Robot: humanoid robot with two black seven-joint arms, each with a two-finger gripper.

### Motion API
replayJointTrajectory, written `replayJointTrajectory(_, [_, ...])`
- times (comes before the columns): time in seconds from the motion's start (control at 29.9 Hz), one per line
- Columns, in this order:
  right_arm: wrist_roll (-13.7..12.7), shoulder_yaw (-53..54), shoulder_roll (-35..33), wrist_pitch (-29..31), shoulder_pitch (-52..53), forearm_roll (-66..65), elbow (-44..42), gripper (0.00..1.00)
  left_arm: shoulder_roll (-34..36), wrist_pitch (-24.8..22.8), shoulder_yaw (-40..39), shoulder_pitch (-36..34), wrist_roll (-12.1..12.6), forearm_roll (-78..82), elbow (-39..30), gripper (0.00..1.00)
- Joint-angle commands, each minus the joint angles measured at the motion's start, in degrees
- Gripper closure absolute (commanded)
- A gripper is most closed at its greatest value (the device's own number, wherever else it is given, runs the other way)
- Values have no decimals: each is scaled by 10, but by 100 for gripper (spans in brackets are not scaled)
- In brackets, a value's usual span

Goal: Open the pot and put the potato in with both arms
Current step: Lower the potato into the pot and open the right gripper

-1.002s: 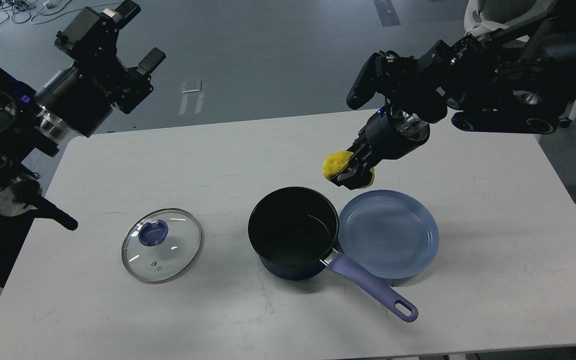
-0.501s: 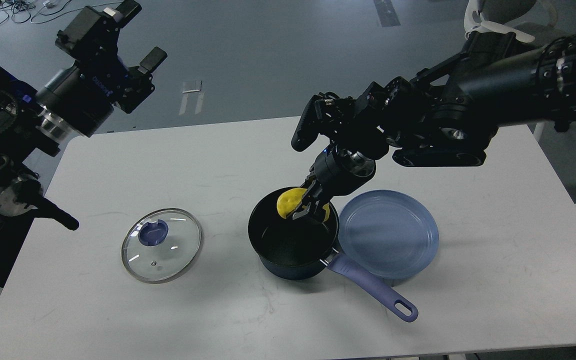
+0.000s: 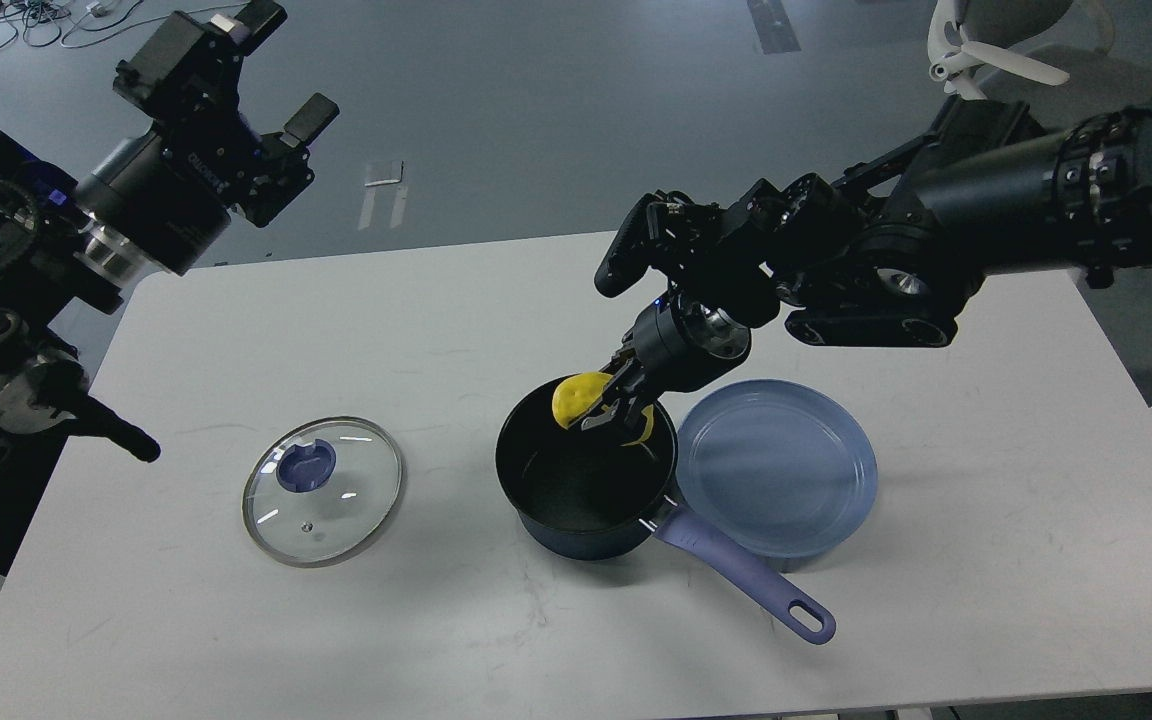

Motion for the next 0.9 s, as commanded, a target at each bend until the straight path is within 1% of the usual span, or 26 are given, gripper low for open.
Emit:
replayJointTrajectory(0.0, [0,-5,0,-1,-4,15,-2,68,0,0,0,0,0,0,0,2])
replayJointTrajectory(0.4, [0,-5,0,-1,-22,20,2,68,-2,0,-8,4,8,0,-1,2])
replayJointTrajectory(0.47, [0,-5,0,-1,-29,20,1,66,-2,0,-8,5,8,0,-1,2])
replayJointTrajectory(0.53, [0,-5,0,-1,-33,20,1,62,-2,0,-9,6,8,0,-4,2])
replayJointTrajectory(0.57, [0,-5,0,-1,-33,20,1,62,-2,0,-9,6,8,0,-4,2])
replayJointTrajectory(0.63, [0,-5,0,-5,-35,21,-1,51,-2,0,-10,6,8,0,-4,2])
replayJointTrajectory(0.74, [0,-5,0,-13,-37,37,-1,42,-2,1,-10,9,8,0,-4,2])
replayJointTrajectory(0.77, [0,-5,0,-13,-37,37,-1,42,-2,1,-10,9,8,0,-4,2])
replayJointTrajectory(0.87, [0,-5,0,-14,-37,42,-2,33,-1,1,-10,10,8,0,-4,2])
